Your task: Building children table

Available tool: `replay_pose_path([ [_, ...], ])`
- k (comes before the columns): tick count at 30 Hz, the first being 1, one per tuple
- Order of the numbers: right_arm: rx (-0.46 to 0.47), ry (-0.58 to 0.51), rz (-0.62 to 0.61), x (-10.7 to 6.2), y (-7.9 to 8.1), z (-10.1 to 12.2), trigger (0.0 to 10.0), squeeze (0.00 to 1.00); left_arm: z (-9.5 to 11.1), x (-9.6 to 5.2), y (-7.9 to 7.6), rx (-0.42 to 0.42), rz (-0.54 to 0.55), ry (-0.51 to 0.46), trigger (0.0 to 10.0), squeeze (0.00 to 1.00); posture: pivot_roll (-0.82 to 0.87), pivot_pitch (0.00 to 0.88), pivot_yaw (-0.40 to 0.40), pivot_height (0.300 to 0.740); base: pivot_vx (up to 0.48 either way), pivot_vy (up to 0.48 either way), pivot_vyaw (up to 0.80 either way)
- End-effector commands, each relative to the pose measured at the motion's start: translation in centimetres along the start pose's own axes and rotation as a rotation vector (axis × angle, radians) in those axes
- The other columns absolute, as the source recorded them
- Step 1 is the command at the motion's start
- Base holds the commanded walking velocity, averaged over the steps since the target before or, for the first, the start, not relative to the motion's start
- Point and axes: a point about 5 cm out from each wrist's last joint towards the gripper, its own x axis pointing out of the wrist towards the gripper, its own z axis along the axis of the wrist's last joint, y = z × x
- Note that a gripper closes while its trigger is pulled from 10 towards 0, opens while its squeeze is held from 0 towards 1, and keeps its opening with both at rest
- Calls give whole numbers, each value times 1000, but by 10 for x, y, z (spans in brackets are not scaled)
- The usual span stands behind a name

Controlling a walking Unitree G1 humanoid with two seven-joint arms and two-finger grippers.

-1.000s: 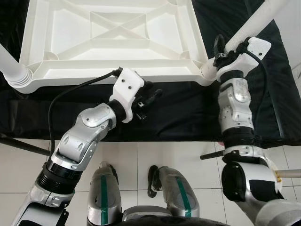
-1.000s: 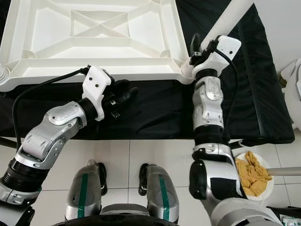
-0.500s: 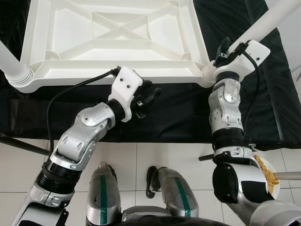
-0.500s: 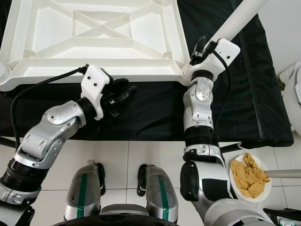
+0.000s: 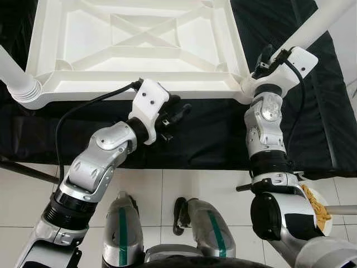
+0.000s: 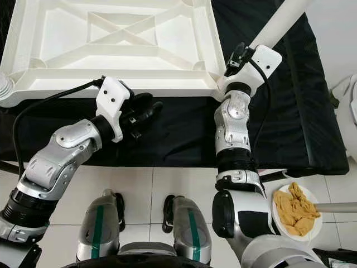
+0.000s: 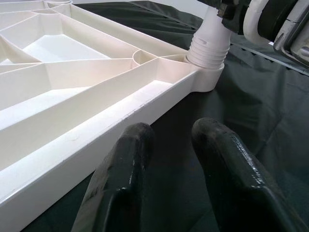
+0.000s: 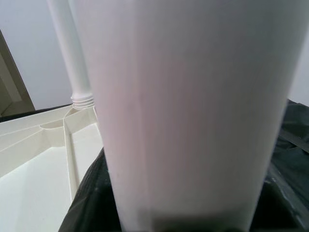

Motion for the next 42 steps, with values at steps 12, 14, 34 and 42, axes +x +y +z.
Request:
replay_pose_path([
  [12, -18, 43, -20, 0, 0, -5, 10000, 0, 0, 0, -3, 0, -13, -3, 10000, 0, 134, 94, -99, 740, 0, 0, 0],
  [14, -15, 30, -18, 1, 1, -2, 10000, 0, 0, 0, -3, -1, -12, -4, 10000, 0, 134, 94, -99, 740, 0, 0, 0],
  [34, 0, 38, -13, -2, 0, -3, 10000, 922, -1, -1, -4, -7, -16, -1, 10000, 0, 134, 99, -95, 740, 0, 0, 0],
  [42, 13, 31, 8, -3, 1, -2, 10000, 1000, -1, -2, -5, -7, -17, 0, 10000, 0, 135, 97, -95, 740, 0, 0, 0],
])
